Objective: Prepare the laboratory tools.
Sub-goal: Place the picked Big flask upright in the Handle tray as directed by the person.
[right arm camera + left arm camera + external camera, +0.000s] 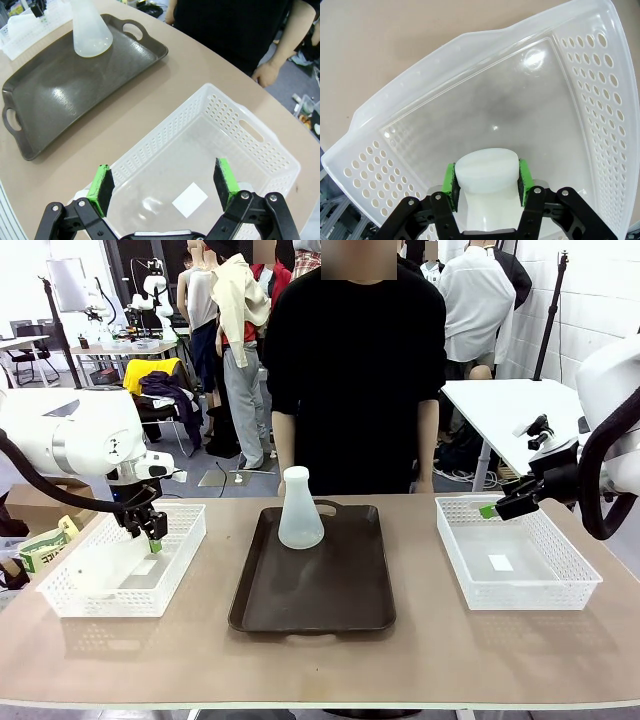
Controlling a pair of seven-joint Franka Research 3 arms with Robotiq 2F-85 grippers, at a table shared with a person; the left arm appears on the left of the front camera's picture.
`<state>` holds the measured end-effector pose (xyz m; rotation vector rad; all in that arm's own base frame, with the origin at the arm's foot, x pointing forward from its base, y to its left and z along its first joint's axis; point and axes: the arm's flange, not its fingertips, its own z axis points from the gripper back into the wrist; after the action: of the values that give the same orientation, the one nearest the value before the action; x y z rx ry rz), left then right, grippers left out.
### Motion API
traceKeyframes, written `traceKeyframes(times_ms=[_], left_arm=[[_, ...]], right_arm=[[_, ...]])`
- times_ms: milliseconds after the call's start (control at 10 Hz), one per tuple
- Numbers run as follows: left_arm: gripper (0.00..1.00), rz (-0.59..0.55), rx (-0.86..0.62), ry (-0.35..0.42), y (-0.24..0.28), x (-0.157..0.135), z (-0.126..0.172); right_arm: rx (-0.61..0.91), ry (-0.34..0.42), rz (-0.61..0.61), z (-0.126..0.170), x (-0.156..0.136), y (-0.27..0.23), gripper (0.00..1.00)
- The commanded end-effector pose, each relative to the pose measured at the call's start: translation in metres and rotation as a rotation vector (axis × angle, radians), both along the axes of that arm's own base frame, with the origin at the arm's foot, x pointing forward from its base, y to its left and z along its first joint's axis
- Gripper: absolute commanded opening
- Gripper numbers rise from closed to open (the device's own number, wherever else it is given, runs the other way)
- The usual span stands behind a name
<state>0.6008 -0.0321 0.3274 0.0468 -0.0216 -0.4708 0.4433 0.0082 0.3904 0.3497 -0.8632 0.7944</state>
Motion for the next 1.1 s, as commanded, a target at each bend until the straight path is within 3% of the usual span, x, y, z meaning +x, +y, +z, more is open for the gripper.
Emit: traceKeyframes(times_ms=[0, 100, 600, 1000], left_arm=[[0.00, 0.001, 0.001, -0.002, 0.001, 0.000, 0.000], [0.00, 0.000, 0.000, 0.000, 0.000, 0.000, 0.000], [0.00, -0.036, 0.004, -0.212, -0.010, -0.048, 0.081], [0.00, -0.095, -0.086, -0.297, -0.008, -0.083, 0.141]], right_arm=[[-0.007, 0.004, 0.003, -0.001, 0.000, -0.001, 1.00], [-0.007, 0.004, 0.003, -0.001, 0.000, -0.001, 1.00], [-0.007, 0.004, 0.003, -0.001, 0.000, -0.001, 1.00], [-0.007, 0.004, 0.003, -0.001, 0.000, -0.001, 1.00]])
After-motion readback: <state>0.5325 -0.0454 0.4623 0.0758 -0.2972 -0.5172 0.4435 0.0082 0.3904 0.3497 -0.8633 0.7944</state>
